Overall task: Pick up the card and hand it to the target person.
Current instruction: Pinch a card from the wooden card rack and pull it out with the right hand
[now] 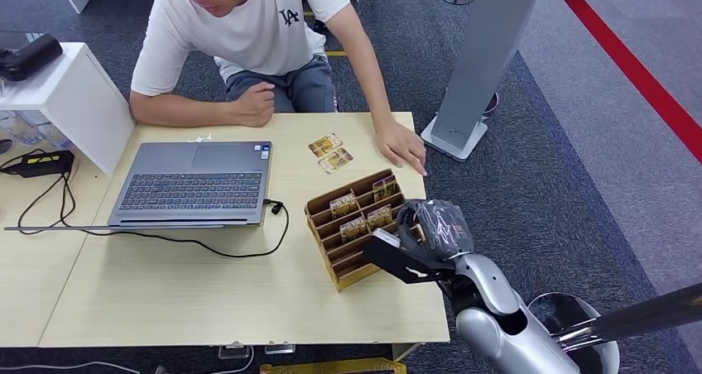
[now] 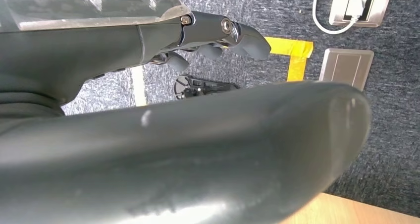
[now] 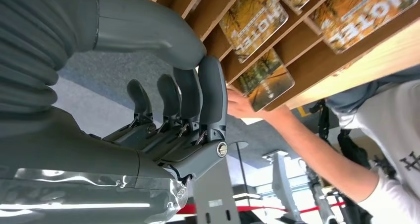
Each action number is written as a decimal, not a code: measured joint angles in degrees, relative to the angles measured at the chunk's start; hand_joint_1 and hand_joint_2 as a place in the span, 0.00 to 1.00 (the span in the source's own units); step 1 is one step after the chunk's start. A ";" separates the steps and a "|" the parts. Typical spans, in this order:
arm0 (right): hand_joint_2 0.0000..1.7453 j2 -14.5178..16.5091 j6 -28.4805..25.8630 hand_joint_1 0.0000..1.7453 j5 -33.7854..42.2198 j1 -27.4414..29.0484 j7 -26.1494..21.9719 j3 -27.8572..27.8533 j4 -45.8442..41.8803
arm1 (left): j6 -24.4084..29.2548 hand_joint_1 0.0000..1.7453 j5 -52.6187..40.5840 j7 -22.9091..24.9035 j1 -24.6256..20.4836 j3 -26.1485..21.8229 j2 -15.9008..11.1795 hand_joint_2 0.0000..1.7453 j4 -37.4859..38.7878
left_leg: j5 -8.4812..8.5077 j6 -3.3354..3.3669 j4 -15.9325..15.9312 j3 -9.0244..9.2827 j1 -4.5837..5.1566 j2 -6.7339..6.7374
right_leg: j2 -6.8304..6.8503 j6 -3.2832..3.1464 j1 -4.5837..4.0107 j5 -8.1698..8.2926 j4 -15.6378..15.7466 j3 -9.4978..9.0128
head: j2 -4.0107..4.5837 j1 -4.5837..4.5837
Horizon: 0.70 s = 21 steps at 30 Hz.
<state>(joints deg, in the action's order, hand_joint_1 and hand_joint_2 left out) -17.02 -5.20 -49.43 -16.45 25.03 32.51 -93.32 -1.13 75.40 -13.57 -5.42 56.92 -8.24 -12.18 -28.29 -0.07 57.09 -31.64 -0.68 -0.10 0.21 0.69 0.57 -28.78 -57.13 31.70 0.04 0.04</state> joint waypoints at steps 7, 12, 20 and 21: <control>1.00 0.08 2.04 0.24 -0.57 -3.56 -0.46 2.91 2.20 | -0.09 0.00 -0.03 -0.21 -0.09 0.01 0.00 0.00 -0.01 | 0.00 0.00 0.00 -0.01 0.00 0.00 | 0.01 0.00 0.00 0.00 -0.02 0.00 | 0.00 -0.02; 1.00 0.61 2.30 0.27 -0.72 -6.11 -1.05 5.40 5.04 | -0.10 0.00 -0.03 -0.39 -0.15 0.02 0.00 0.00 0.00 | 0.00 0.00 0.00 -0.02 0.00 0.00 | 0.01 0.00 0.00 0.00 -0.02 0.00 | 0.00 0.00; 1.00 2.01 1.73 0.31 0.42 -9.59 -2.44 8.45 11.41 | -0.07 0.00 -0.03 -0.39 -0.19 0.06 -0.02 0.00 0.00 | 0.00 0.00 0.00 -0.03 0.00 -0.01 | 0.01 0.00 0.00 0.00 -0.02 0.01 | 0.00 -0.01; 1.00 2.20 1.70 0.33 0.56 -9.99 -2.56 8.84 12.35 | -0.07 0.00 -0.03 -0.39 -0.20 0.07 -0.04 0.00 0.01 | 0.00 0.00 0.00 -0.04 0.00 -0.01 | 0.01 0.00 0.00 0.00 -0.03 0.02 | 0.00 0.01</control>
<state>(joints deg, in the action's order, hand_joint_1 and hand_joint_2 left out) -14.82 -3.50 -48.88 -26.45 22.46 41.35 -80.97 -1.19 75.36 -13.97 -5.62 56.99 -8.28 -12.17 -28.29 -0.07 57.09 -31.68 -0.68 -0.11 0.22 0.69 0.57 -28.78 -57.15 31.72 0.04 0.05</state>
